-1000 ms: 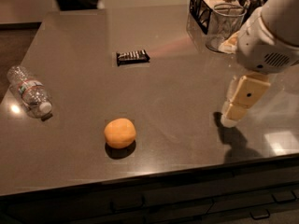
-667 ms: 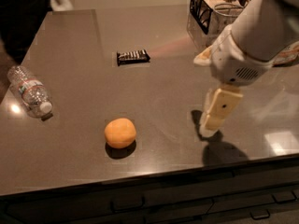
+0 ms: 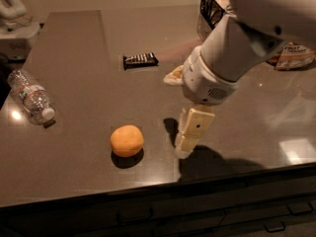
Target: Move orange near water bottle
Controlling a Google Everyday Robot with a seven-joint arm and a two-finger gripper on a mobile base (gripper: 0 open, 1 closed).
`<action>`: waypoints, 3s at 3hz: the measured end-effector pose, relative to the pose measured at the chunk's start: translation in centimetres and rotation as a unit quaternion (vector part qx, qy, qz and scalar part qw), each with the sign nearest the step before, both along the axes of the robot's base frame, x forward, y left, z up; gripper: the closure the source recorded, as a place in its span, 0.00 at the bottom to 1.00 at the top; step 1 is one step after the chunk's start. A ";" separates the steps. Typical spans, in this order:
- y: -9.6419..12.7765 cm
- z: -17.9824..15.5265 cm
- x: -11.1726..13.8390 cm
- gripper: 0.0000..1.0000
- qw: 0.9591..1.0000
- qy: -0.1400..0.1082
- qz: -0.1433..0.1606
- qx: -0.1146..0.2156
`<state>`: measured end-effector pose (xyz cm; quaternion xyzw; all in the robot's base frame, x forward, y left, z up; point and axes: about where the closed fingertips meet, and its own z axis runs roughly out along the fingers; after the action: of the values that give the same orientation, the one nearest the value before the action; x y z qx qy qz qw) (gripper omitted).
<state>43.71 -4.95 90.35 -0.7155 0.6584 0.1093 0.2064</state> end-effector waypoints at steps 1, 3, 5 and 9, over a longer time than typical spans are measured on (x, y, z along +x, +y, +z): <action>3.8 -1.5 -0.9 0.00 0.999 0.008 0.044 0.017; 8.6 -4.9 -3.5 0.02 0.994 0.042 0.099 0.020; 10.6 -5.2 -4.0 0.47 0.992 0.053 0.116 0.010; 16.1 -0.3 7.1 1.00 0.999 0.003 0.038 -0.006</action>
Offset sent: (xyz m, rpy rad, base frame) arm -0.0291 0.0896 -0.0568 0.0546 0.0842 0.1962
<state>50.79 11.16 90.07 -0.7409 0.6320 0.1151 0.1962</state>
